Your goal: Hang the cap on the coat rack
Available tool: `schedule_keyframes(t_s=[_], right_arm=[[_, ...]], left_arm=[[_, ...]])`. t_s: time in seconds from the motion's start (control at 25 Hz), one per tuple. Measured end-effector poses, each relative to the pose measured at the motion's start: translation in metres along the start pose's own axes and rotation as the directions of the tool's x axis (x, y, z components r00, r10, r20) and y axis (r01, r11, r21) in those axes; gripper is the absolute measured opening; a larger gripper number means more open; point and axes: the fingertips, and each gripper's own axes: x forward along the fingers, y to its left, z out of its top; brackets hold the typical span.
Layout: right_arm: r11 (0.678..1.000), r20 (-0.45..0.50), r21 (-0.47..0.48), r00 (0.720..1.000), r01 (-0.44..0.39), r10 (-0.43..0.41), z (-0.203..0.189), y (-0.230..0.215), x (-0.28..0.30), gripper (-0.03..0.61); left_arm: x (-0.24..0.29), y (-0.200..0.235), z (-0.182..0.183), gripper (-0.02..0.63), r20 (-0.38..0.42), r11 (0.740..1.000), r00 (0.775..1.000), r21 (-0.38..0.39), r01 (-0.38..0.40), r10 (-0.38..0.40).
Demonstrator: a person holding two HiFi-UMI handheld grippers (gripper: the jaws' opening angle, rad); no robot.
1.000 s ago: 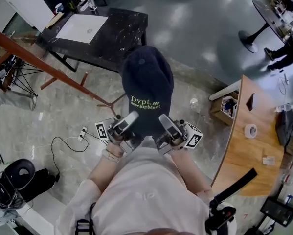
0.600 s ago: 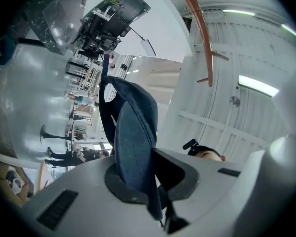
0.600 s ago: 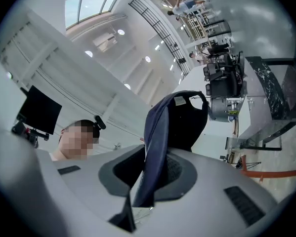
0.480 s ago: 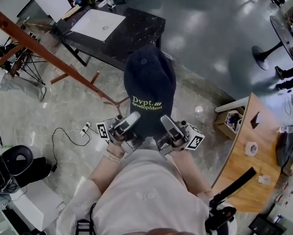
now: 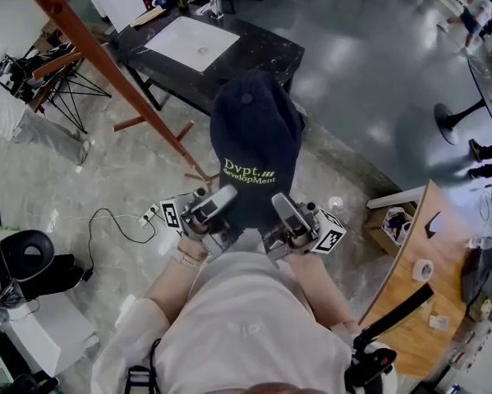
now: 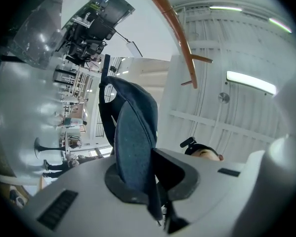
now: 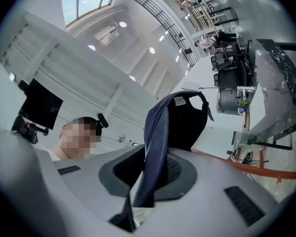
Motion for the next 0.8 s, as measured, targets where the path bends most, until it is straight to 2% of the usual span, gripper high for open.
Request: schedule_keyframes(t_s=[0.16, 0.4, 0.52, 0.68, 0.8], right_arm=[[0.996, -0.065, -0.004, 0.994, -0.085, 0.085, -0.01, 0.004, 0.037, 0.06], [0.979, -0.126, 0.026, 0.971, -0.202, 0.203, -0.025, 0.008, 0.088, 0.06], [0.964, -0.173, 0.043, 0.948, -0.264, 0.268, -0.037, 0.013, 0.115, 0.06], [0.938, -0.216, 0.057, 0.913, -0.341, 0.345, -0.057, 0.027, 0.15, 0.06], [0.913, -0.242, 0.08, 0.881, -0.4, 0.407, -0.068, 0.037, 0.173, 0.06]], left_arm=[[0.006, -0.033, 0.019, 0.034, -0.021, 0.993, 0.999, 0.109, 0.045, -0.043], [0.015, -0.079, 0.045, 0.033, -0.045, 0.963, 0.997, 0.262, 0.068, -0.058], [0.029, -0.113, 0.055, 0.034, -0.05, 0.933, 0.995, 0.346, 0.097, -0.085], [0.023, -0.149, 0.064, 0.033, -0.072, 0.906, 0.993, 0.409, 0.111, -0.089], [0.027, -0.178, 0.068, 0.034, -0.098, 0.859, 0.991, 0.495, 0.13, -0.093]])
